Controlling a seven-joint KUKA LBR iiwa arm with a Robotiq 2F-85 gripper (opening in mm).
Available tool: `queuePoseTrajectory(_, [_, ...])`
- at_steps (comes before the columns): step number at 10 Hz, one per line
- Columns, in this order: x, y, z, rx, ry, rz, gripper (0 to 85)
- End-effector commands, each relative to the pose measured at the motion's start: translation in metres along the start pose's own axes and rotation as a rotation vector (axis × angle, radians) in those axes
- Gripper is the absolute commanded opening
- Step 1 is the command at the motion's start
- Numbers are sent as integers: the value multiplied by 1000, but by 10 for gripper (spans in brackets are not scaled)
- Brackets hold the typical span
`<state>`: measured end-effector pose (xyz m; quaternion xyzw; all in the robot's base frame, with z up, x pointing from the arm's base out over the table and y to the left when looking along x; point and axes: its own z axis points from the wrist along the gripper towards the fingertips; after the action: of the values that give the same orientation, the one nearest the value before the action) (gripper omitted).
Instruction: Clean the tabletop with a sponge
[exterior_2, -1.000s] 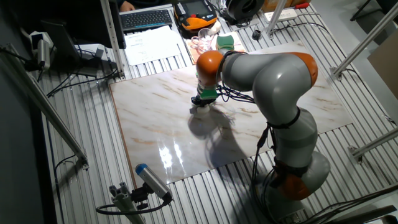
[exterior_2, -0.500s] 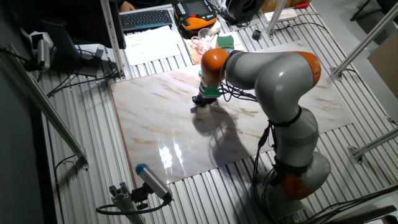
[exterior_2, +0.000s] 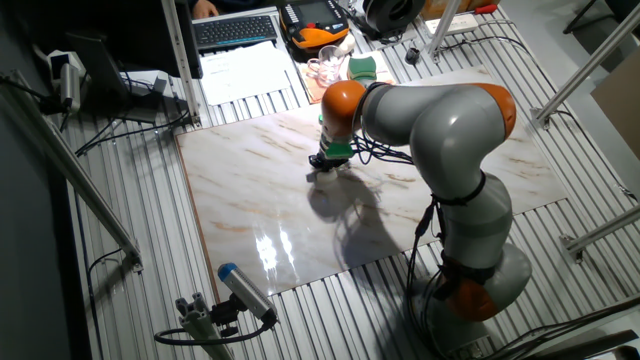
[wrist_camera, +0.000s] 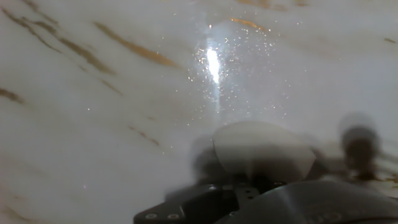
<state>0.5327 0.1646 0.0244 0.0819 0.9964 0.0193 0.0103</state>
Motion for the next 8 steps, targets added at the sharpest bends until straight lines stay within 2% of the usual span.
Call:
queuePoseTrajectory(1, [-6, 2, -7, -11, -17, -8, 0])
queuePoseTrajectory(4, [-4, 3, -8, -8, -24, -22, 0])
queuePoseTrajectory(8, [0, 16, -3, -5, -29, -11, 0])
